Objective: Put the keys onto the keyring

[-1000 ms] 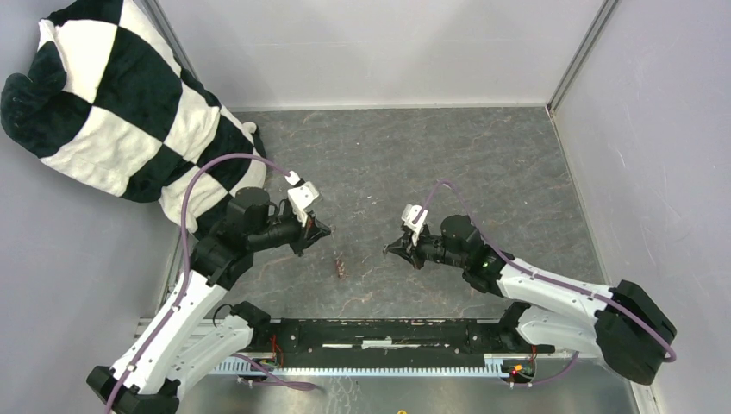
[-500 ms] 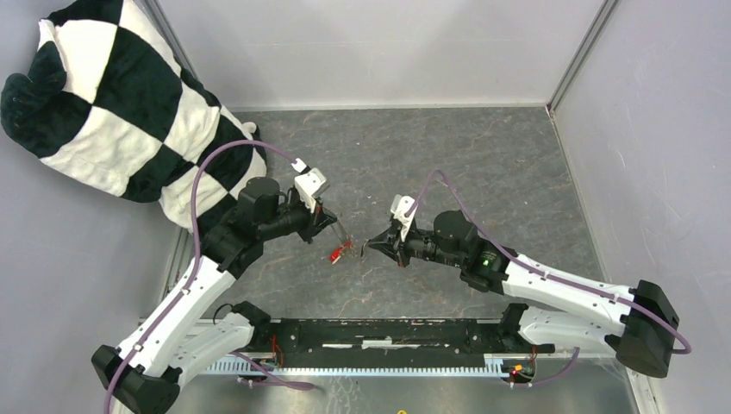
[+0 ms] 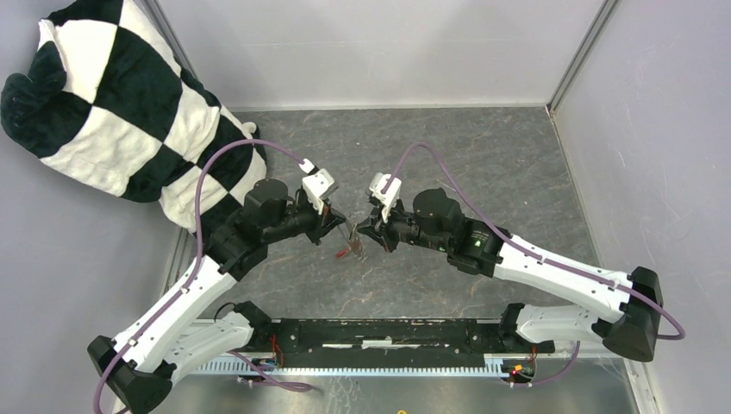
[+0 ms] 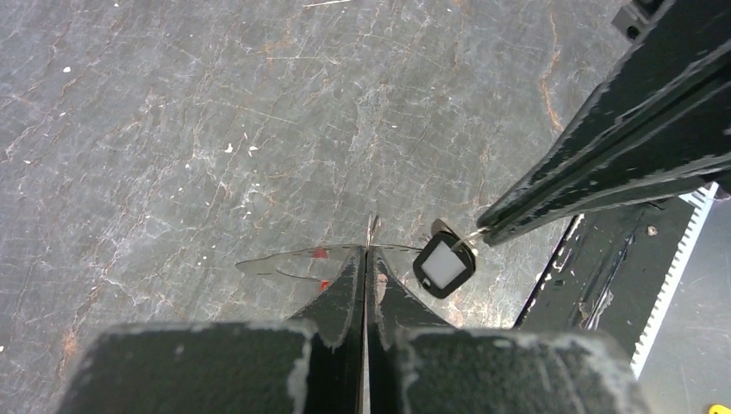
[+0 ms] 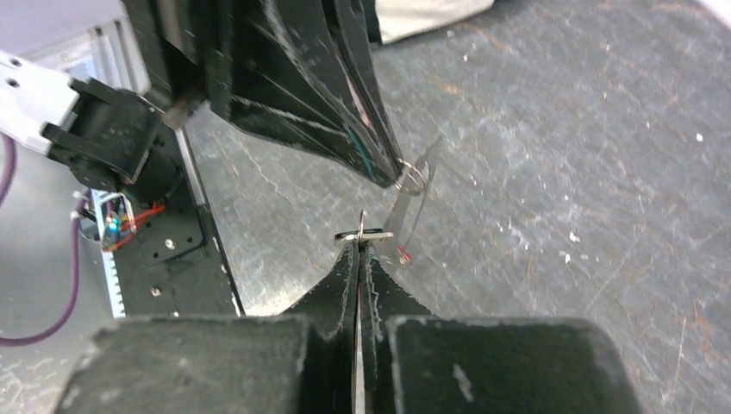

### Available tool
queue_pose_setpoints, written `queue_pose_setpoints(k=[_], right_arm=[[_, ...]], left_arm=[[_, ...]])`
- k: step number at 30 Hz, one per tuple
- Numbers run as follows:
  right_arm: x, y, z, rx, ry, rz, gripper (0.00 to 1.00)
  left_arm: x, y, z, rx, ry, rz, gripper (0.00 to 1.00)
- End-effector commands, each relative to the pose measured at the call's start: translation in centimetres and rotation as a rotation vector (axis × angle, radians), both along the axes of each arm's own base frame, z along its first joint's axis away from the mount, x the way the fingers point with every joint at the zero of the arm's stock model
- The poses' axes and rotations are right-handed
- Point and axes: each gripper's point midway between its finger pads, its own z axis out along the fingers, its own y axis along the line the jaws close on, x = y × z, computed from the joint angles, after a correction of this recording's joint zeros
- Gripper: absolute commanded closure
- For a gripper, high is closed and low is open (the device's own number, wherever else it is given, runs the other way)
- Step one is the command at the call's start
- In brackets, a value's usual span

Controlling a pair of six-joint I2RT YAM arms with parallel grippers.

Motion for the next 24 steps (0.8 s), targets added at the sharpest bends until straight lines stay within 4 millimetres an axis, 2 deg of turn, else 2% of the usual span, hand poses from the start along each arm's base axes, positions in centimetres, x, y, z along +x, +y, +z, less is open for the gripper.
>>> queue_pose_setpoints(k=[1, 4, 7, 11, 15, 17, 22, 24], right_arm=[[0.6, -0.6, 0.0, -0.057, 0.006, -0.047, 1.0], [1.0, -1.0, -0.4, -0.089, 0.0, -0.069, 1.0], [1.7, -1.8, 0.3, -0.12, -0.043, -0.107, 1.0], [2.4, -3.4, 3.3, -0.12, -0.126, -0.152, 1.0], [2.3, -4.5, 5.6, -0.071, -0.162, -0.162, 1.0], [2.3, -4.9, 5.7, -0.076, -0.166, -0.168, 1.0], [3.1, -6.2, 4.2, -0.17, -0.181, -0.211, 1.0], [2.9, -6.0, 3.7, -0.189, -0.176, -0.191, 1.0]], left_arm=[[0.4, -0.9, 3.9, -0.075, -0.089, -0.018, 0.98], [-0.2, -1.2, 4.1, -0.068, -0.107, -0.067, 0.98], [-1.1, -1.9, 4.5, -0.058, -0.13, -0.14, 0.98], [-1.0, -1.8, 4.4, -0.036, -0.135, -0.14, 0.98], [-0.8, -1.5, 3.2, -0.024, -0.11, -0.11, 0.98], [-0.8, -1.4, 2.9, -0.019, -0.105, -0.106, 0.98], [-1.0, -1.5, 3.3, -0.026, -0.106, -0.11, 0.98], [-0.9, -1.5, 3.4, -0.03, -0.104, -0.11, 0.98]])
